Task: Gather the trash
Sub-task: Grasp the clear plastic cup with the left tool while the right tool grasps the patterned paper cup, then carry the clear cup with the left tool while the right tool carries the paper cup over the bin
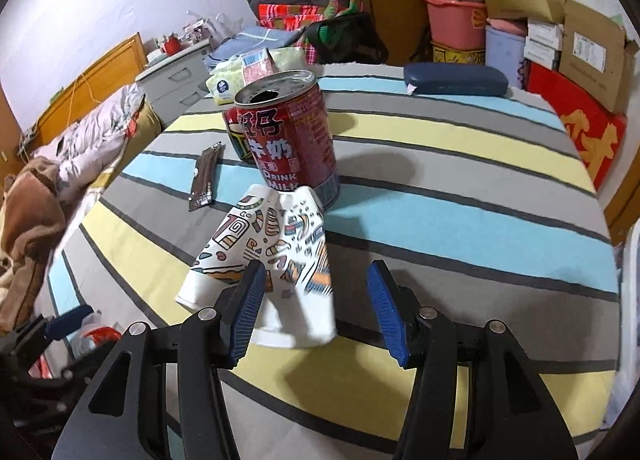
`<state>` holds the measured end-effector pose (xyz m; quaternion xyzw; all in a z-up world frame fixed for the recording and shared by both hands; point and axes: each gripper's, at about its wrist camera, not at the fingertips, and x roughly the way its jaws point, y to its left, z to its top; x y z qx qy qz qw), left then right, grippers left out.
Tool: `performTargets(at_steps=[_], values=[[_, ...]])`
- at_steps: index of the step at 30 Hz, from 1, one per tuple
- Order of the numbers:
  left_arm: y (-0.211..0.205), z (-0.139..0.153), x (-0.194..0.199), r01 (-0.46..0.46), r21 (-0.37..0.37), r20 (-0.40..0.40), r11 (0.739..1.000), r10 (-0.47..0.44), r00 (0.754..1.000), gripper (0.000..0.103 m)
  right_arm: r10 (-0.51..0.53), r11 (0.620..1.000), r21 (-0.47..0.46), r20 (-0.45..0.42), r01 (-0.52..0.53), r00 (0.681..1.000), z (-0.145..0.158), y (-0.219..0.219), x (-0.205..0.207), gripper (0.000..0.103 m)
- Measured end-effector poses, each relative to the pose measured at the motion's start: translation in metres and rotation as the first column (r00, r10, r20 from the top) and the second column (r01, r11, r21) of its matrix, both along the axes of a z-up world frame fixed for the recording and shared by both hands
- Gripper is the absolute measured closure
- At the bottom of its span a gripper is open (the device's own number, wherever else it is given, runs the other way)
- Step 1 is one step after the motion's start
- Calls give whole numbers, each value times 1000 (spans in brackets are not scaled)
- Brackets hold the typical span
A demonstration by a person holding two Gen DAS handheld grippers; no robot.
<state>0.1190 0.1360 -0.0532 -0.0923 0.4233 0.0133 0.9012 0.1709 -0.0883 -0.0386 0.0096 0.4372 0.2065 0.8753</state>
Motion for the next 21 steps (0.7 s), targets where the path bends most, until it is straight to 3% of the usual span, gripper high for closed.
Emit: performTargets(at_steps=[7,9,16,21], values=[[8,0,-4,18,-25,23,1000,-17,1000,31,8,1000,4,-15,-8,1000,-1,8,0,48],[9,1,-5,20,-32,32,999,-19,999,31,7,1000,20,-19,-7,1000,-1,8,0,58],[9,1,-5,33,-51,38,998,-31,999,59,24,999,39,-14,-23,1000,-1,11,-2,78],[9,3,-6,32,-48,39,998,-30,999,60,34,998,54,-4,-34,999,1,12,-4,85]])
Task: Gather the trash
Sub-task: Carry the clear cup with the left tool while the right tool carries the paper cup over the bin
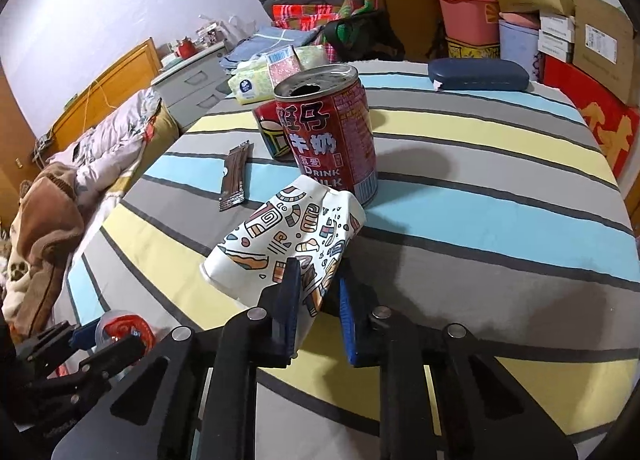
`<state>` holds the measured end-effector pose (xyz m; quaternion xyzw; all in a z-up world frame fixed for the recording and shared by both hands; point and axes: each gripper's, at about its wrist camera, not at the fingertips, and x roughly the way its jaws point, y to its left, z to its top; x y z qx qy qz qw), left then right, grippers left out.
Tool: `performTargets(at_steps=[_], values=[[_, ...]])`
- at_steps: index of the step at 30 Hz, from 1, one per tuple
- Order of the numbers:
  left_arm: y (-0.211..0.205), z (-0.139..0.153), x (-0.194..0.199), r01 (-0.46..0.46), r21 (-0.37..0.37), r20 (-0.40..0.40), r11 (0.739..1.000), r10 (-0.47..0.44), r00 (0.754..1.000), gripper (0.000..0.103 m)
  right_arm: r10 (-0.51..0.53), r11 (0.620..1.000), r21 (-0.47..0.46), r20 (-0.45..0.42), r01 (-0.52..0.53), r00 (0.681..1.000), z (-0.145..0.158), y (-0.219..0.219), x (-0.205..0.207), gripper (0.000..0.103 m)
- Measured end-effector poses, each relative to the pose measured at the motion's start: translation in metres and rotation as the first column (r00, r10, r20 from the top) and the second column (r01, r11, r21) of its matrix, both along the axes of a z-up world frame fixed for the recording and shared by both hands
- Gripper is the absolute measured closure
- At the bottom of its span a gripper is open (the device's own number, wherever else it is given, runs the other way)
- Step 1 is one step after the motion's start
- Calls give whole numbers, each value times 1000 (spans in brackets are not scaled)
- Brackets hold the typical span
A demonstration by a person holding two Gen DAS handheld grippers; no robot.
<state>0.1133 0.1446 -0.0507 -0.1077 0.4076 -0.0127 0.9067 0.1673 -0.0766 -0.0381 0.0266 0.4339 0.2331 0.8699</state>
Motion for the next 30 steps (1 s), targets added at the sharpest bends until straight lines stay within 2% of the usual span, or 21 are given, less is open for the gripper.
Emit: performTargets(at_steps=[12,30], values=[[-15,19,-3,26,20,34,999,-26,999,60,-26,1000,13,61,25,998,11,-8,-12,95],[-69,50,-2,128,52,94,990,-133,987,60,-144,989,64,137,136,980,35,-62,-35,95]])
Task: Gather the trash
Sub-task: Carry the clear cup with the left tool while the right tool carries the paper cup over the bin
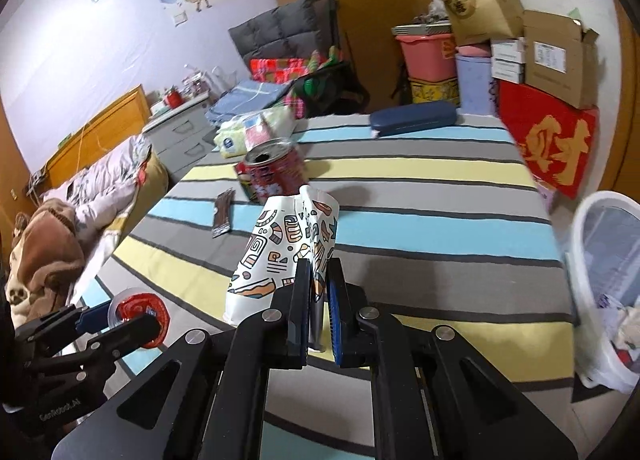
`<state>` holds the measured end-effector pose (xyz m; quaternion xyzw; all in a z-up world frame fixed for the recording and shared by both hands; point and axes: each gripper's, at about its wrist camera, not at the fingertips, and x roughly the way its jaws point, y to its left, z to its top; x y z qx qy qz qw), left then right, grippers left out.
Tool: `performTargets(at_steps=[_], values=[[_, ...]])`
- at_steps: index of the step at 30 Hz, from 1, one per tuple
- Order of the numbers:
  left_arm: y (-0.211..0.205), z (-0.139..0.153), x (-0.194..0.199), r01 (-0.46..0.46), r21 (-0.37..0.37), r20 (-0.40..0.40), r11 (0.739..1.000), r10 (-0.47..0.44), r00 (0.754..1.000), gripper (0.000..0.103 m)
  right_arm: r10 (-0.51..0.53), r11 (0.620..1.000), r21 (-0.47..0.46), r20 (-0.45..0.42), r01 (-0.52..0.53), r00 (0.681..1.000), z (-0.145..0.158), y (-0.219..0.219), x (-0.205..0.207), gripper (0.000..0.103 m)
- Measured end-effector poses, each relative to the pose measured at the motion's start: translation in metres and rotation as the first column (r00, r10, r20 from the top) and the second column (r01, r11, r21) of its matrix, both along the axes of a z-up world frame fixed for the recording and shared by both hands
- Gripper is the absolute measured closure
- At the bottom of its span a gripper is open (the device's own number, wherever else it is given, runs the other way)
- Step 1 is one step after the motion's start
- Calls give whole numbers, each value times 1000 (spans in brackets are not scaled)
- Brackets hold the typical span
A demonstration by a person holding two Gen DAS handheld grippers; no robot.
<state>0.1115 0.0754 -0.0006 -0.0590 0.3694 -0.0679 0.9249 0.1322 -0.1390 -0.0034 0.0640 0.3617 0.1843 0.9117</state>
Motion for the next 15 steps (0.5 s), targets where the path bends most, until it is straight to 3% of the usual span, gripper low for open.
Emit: performTargets(at_steps=[15], values=[[-77,31,3,125,47,65,991,-128,990,60,-157,988,15,52,156,986,17,-66,-18,95]])
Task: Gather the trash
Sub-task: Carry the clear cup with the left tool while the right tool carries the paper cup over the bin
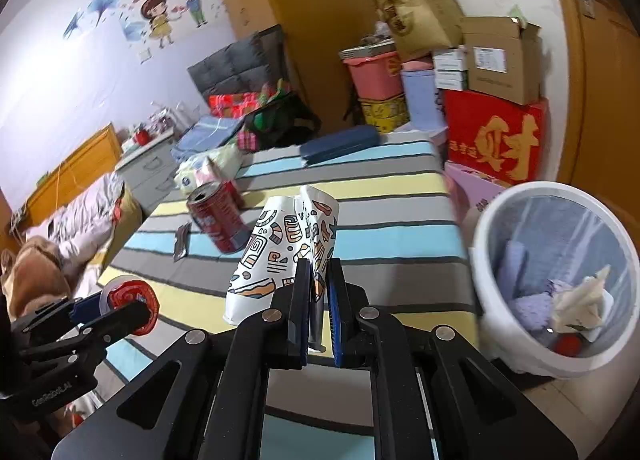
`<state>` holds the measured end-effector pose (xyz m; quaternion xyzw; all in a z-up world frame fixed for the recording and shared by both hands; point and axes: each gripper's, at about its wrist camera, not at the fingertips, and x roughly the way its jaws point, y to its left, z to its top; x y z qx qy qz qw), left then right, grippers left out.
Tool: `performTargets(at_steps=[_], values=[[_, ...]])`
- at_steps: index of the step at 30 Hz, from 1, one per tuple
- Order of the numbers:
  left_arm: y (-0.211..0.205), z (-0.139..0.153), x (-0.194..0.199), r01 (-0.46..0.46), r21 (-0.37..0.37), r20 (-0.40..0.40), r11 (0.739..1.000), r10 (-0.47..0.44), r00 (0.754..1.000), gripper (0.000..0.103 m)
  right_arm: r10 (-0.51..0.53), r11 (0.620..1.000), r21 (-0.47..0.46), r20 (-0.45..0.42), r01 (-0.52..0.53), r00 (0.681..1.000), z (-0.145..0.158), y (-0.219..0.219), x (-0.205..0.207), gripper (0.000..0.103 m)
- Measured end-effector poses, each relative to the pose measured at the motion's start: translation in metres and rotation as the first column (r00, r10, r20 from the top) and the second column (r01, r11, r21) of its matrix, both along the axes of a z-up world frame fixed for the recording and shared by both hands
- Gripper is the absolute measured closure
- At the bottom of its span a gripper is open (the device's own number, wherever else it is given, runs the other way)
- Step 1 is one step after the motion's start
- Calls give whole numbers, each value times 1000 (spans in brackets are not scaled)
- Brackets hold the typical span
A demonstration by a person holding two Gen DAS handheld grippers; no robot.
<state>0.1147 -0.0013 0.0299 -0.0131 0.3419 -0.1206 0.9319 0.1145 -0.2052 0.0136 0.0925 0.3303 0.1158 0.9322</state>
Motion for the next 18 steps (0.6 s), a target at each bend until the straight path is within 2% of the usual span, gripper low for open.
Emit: performTargets(at_steps=[9,18], values=[[-59,12,7,113,11,24,994,-114,993,60,-116,993,1,16,116,993,5,-48,-7,95],[-124,20,16,236,23,40,971,-237,971,60,-229,973,7,18,229,973,7,-95,-15,95]])
